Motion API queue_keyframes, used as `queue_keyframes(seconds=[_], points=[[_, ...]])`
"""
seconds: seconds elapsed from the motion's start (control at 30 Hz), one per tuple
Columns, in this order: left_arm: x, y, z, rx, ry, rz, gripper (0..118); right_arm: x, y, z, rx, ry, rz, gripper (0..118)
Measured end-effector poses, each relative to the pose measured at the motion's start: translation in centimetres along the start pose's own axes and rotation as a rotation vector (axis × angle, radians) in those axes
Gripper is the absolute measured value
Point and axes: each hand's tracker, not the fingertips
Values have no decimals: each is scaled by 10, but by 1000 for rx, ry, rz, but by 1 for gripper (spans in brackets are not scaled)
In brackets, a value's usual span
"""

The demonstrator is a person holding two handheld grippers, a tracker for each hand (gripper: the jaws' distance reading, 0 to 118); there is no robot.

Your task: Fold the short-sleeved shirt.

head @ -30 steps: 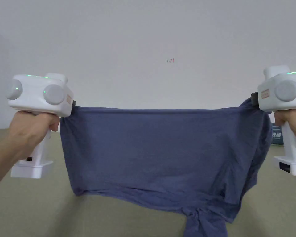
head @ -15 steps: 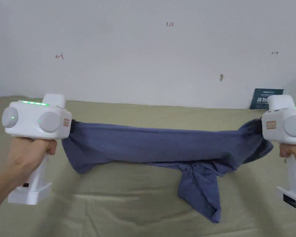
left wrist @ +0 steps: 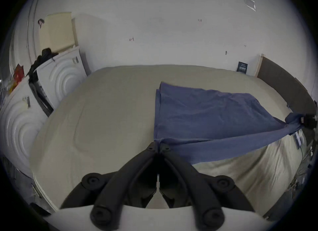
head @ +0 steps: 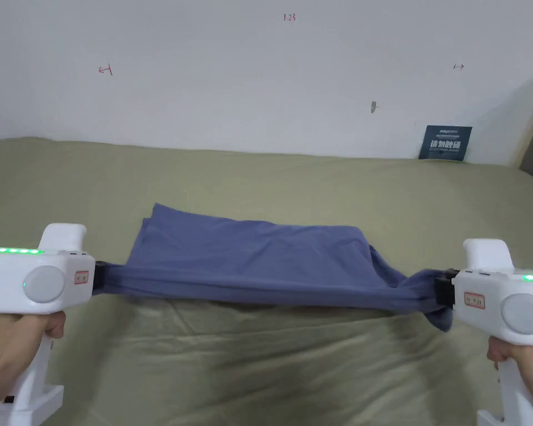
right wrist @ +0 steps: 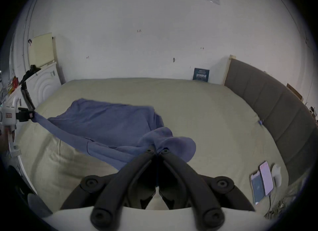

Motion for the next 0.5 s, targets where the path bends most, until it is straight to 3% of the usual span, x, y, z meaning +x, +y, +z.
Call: queue_keyframes(seconds=[0.5], points=[[-27, -130, 75, -81, -59, 5, 0, -7, -149, 62, -178, 66, -1, 0]])
